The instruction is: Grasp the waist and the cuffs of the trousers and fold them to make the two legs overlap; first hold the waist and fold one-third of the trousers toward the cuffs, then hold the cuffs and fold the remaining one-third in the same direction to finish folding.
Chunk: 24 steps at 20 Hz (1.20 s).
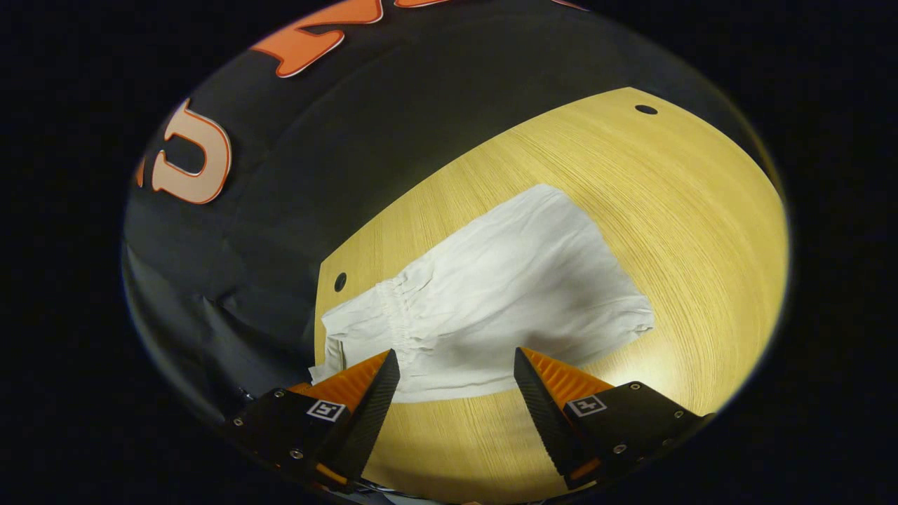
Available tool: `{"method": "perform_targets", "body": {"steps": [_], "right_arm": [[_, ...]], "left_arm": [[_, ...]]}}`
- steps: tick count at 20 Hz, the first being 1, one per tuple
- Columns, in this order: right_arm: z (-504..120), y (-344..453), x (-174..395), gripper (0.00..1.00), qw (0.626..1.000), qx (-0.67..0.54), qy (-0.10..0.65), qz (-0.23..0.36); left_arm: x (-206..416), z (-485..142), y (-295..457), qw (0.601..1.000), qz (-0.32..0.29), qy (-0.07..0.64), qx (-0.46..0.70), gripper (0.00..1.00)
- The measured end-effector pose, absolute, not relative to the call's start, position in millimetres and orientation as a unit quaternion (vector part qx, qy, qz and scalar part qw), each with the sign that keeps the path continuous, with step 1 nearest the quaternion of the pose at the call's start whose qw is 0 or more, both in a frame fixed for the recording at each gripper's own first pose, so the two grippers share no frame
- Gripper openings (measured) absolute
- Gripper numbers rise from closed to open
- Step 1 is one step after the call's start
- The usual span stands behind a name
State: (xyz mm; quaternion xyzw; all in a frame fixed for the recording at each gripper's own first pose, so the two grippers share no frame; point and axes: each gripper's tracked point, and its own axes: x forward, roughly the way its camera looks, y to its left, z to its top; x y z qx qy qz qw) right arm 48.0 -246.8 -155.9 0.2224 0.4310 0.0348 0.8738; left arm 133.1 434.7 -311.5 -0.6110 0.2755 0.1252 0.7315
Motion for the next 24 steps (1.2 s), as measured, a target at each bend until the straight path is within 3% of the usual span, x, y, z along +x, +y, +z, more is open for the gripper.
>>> {"method": "perform_targets", "body": {"steps": [11, 14, 16, 18, 21, 23, 24], "right_arm": [[-158, -269, 47, 0.99, 0.865, 0.251, 0.435, 0.016], [-157, -274, 50, 0.99, 0.864, 0.258, 0.432, 0.013], [-156, -277, 49, 0.98, 0.864, 0.26, 0.431, 0.012], [-155, -283, 51, 0.99, 0.863, 0.262, 0.431, 0.01], [-154, -293, 53, 0.99, 0.862, 0.269, 0.429, 0.002], [-154, -298, 53, 0.98, 0.86, 0.275, 0.429, 0.0], [-155, -301, 54, 0.98, 0.859, 0.276, 0.43, 0.0]], "left_arm": [[180, -311, 435, 0.719, 0.107, 0.248, -0.64, 0.99], [213, -308, 432, 0.695, 0.112, 0.225, -0.673, 0.99], [221, -312, 429, 0.704, 0.112, 0.24, -0.659, 0.95], [226, -326, 419, 0.722, 0.118, 0.274, -0.625, 0.8], [226, -337, 414, 0.739, 0.13, 0.3, -0.589, 0.5], [222, -339, 415, 0.743, 0.138, 0.311, -0.577, 0.24], [223, -341, 418, 0.743, 0.143, 0.313, -0.574, 0.19]]}}
